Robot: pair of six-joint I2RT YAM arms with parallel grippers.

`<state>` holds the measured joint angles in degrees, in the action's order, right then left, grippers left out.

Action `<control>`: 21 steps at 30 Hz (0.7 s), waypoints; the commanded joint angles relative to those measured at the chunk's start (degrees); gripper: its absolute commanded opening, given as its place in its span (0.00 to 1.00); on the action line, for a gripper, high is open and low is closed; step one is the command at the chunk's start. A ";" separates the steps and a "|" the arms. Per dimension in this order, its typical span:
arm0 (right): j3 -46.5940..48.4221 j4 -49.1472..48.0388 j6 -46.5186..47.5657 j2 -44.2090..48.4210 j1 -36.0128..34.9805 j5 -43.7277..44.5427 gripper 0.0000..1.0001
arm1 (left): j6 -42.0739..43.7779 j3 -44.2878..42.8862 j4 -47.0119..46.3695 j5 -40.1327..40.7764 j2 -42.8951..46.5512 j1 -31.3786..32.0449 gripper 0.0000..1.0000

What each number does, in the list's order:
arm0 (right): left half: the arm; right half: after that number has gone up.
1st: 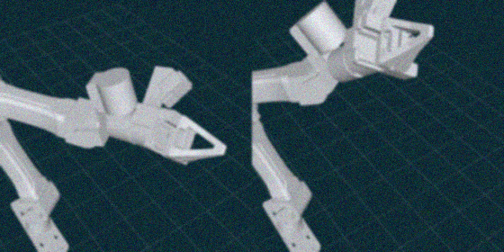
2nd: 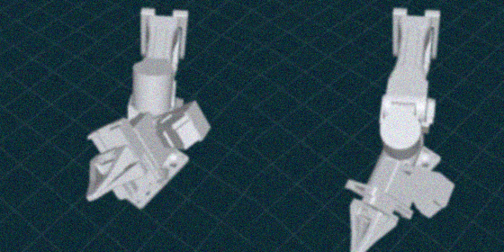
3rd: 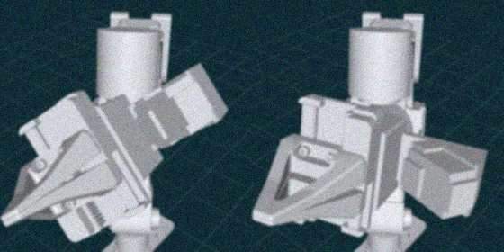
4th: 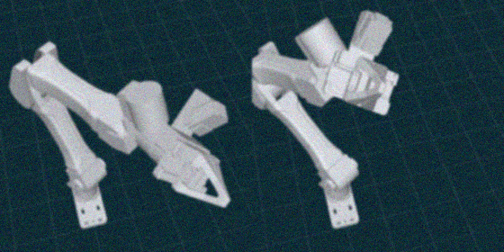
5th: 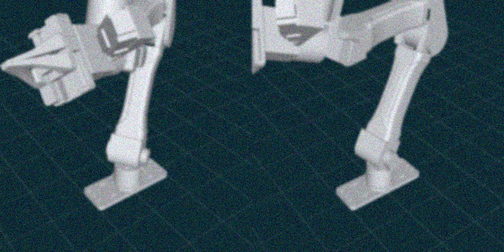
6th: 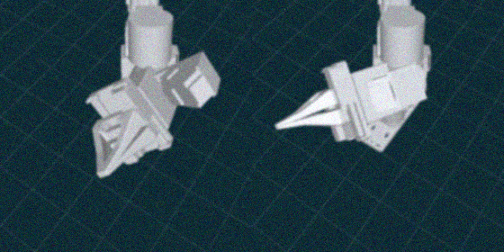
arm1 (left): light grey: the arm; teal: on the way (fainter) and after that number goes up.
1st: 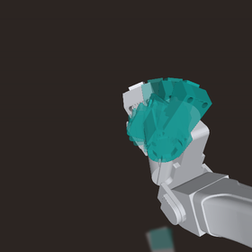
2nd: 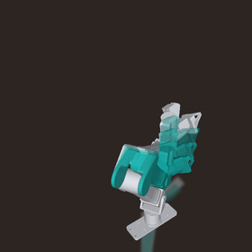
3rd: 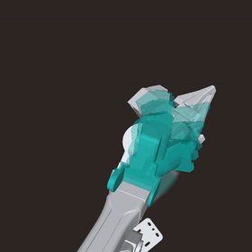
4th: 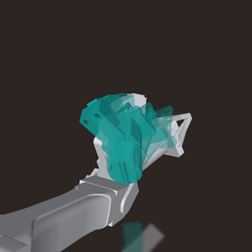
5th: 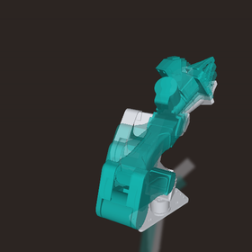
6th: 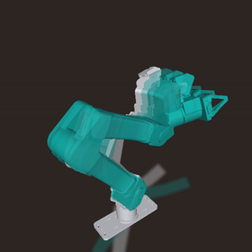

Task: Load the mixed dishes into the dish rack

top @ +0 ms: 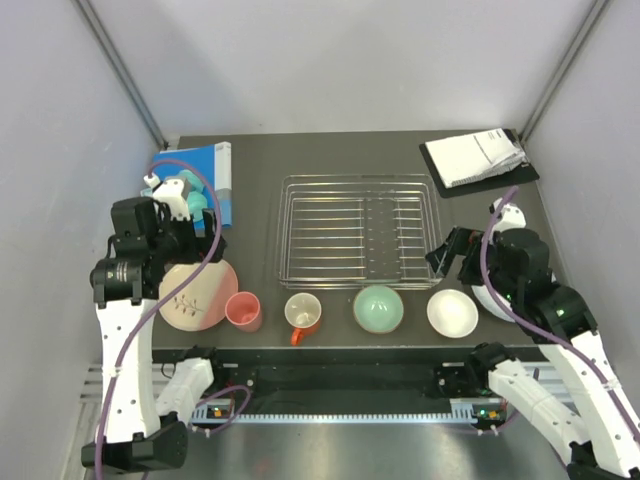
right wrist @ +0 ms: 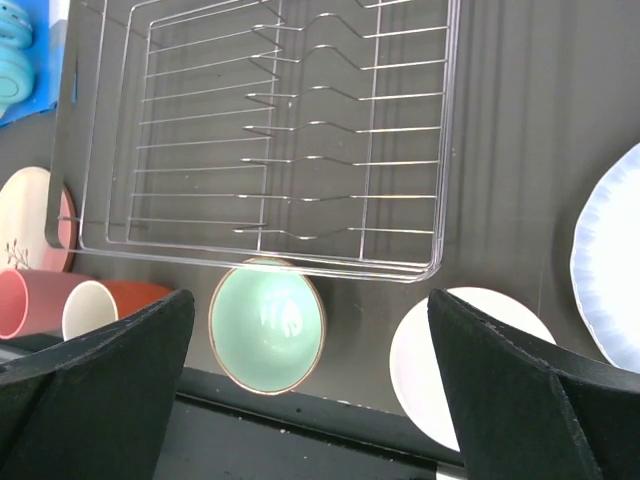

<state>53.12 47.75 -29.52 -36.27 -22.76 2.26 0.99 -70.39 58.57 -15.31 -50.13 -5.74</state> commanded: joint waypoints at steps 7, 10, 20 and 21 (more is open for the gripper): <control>-6.02 -0.45 2.89 -1.61 -6.66 -0.70 1.00 | -0.29 2.01 -1.96 -3.50 2.14 -0.33 0.99; -3.47 0.32 -0.27 -4.76 -17.63 8.26 1.00 | -0.29 2.01 -2.14 -3.41 1.97 -0.24 0.99; -7.15 -7.40 -17.67 -13.05 -40.78 17.69 1.00 | 0.14 1.92 -2.05 -2.44 3.28 -0.24 0.99; -8.37 -7.84 -18.38 -12.43 -40.69 19.43 1.00 | 0.24 1.75 -2.05 -2.27 3.46 -0.24 0.99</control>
<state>47.27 44.75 -40.99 -51.75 -62.78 16.05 0.99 -68.66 58.26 -17.32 -48.27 -5.76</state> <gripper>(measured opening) 0.995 0.991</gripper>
